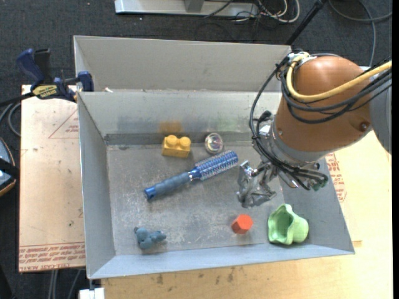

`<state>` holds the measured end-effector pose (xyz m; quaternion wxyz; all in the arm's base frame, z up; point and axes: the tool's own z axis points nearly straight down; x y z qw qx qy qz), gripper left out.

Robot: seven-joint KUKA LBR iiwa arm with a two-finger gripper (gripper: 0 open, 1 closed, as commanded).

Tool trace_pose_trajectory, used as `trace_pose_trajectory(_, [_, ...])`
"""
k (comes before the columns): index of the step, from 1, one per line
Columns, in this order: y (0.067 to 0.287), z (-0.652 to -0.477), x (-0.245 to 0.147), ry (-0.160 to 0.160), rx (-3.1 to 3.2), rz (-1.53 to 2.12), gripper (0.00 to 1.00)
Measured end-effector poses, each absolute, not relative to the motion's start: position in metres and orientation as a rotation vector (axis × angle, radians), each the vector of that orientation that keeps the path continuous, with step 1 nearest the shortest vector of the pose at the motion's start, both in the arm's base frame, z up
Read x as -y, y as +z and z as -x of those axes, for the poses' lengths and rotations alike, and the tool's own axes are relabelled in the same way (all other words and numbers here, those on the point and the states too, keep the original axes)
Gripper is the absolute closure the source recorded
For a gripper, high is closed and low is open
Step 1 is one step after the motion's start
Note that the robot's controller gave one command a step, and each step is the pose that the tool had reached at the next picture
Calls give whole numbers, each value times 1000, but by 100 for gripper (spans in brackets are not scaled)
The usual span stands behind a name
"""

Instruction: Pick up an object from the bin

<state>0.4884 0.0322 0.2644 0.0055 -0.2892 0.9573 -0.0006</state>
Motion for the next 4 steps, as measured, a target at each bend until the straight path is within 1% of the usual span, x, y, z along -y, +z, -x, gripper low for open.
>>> trace_pose_trajectory(1, [261,-487,-31,1,-3005,906,0])
trace_pose_trajectory(2, [114,-529,-83,6,-2899,1218,0])
trace_pose_trajectory(3, [138,-602,-73,1,-2973,990,0])
trace_pose_trajectory(4, [79,-630,-46,4,-3004,901,0])
